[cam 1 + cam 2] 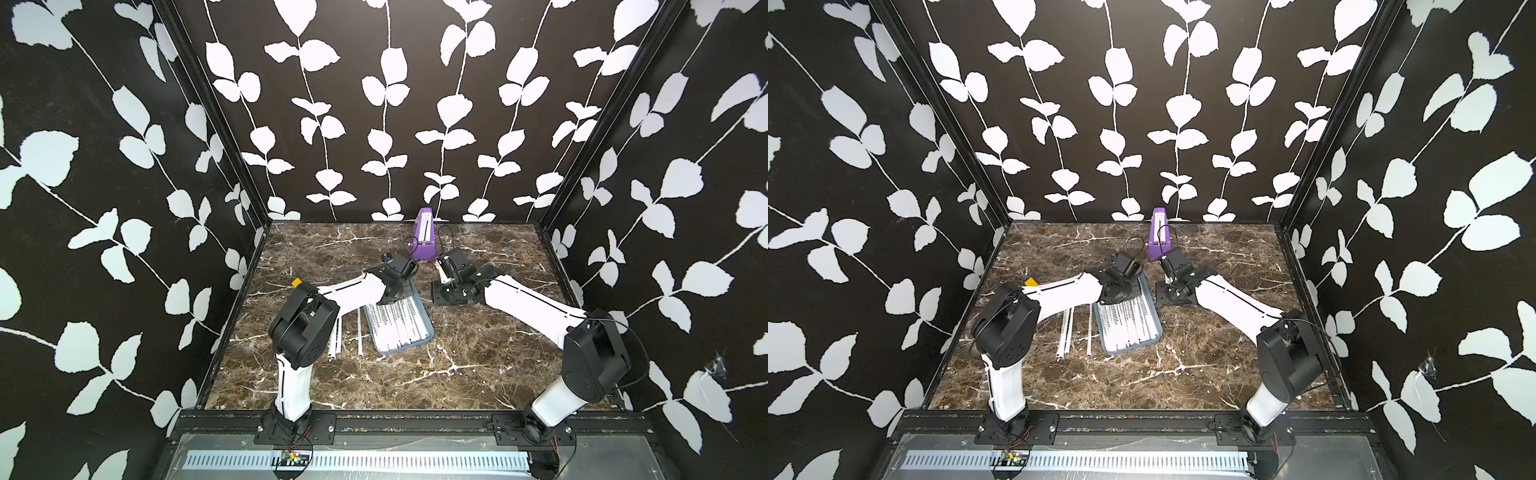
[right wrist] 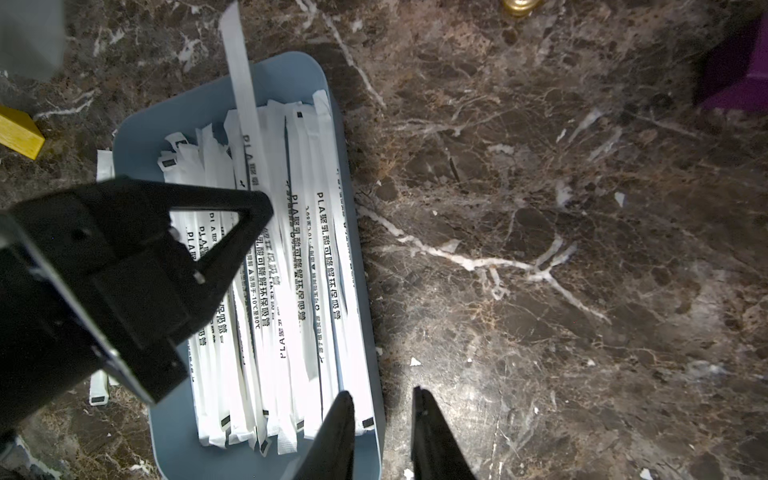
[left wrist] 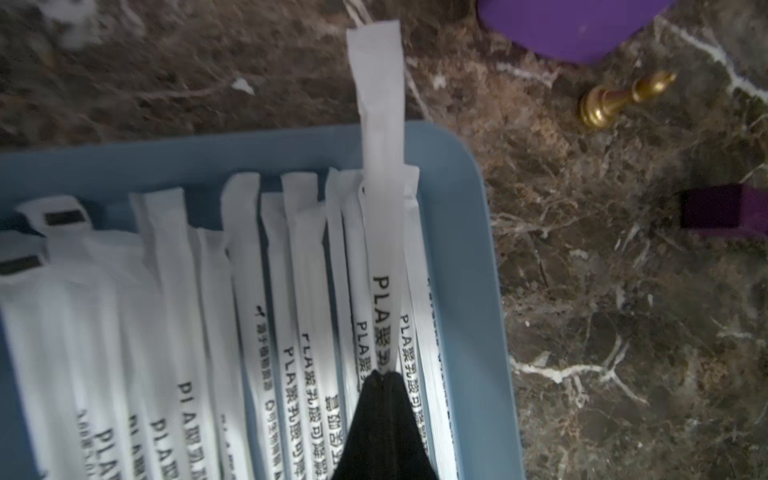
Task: Put the straws into the storage box
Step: Place the straw in the storage box.
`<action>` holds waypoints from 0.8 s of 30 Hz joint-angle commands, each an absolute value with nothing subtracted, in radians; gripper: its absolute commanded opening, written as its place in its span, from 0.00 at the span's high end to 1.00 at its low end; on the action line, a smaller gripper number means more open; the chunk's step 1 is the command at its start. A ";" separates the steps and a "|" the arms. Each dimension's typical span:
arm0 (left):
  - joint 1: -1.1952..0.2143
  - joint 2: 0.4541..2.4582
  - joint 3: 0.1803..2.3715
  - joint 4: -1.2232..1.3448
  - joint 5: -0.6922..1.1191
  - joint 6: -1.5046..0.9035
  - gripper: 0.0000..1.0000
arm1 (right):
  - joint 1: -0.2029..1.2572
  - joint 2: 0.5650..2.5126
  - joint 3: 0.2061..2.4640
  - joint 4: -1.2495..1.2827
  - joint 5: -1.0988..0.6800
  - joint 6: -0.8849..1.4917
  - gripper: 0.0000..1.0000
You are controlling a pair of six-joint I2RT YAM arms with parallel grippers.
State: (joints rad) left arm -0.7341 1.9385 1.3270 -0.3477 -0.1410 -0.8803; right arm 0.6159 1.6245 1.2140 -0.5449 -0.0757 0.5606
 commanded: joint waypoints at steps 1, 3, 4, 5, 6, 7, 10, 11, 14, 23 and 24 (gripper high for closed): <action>-0.756 1.942 1.347 -0.349 -0.109 -0.922 1.00 | 0.617 1.610 1.175 -0.517 -0.083 0.561 0.74; -0.767 1.944 1.344 -0.363 -0.117 -0.935 1.00 | 0.616 1.609 1.174 -0.516 -0.079 0.560 0.74; -0.770 1.944 1.339 -0.364 -0.117 -0.942 1.00 | 0.616 1.610 1.175 -0.515 -0.078 0.560 0.74; -0.770 1.942 1.332 -0.363 -0.117 -0.952 0.99 | 0.617 1.609 1.175 -0.511 -0.079 0.560 0.74; -0.773 1.944 1.328 -0.360 -0.115 -0.961 0.97 | 0.617 1.610 1.178 -0.511 -0.083 0.561 0.74; -0.772 1.945 1.327 -0.359 -0.115 -0.966 0.95 | 0.617 1.610 1.180 -0.508 -0.088 0.562 0.74; -0.771 1.950 1.330 -0.356 -0.112 -0.981 0.85 | 0.618 1.621 1.189 -0.504 -0.101 0.566 0.74; -0.771 1.947 1.331 -0.357 -0.111 -0.985 0.82 | 0.620 1.623 1.192 -0.504 -0.104 0.568 0.74; -0.771 1.934 1.336 -0.370 -0.125 -0.986 0.73 | 0.623 1.623 1.195 -0.503 -0.103 0.568 0.74; -0.756 1.753 1.319 -0.461 -0.218 -0.900 0.59 | 0.652 1.625 1.233 -0.521 -0.100 0.581 0.74; -0.752 1.705 1.311 -0.492 -0.257 -0.854 0.56 | 0.670 1.628 1.242 -0.520 -0.099 0.589 0.74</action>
State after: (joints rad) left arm -0.7628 1.8732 1.3201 -0.4034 -0.1562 -0.9424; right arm 0.6346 1.6245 1.2034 -0.5201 -0.0975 0.5694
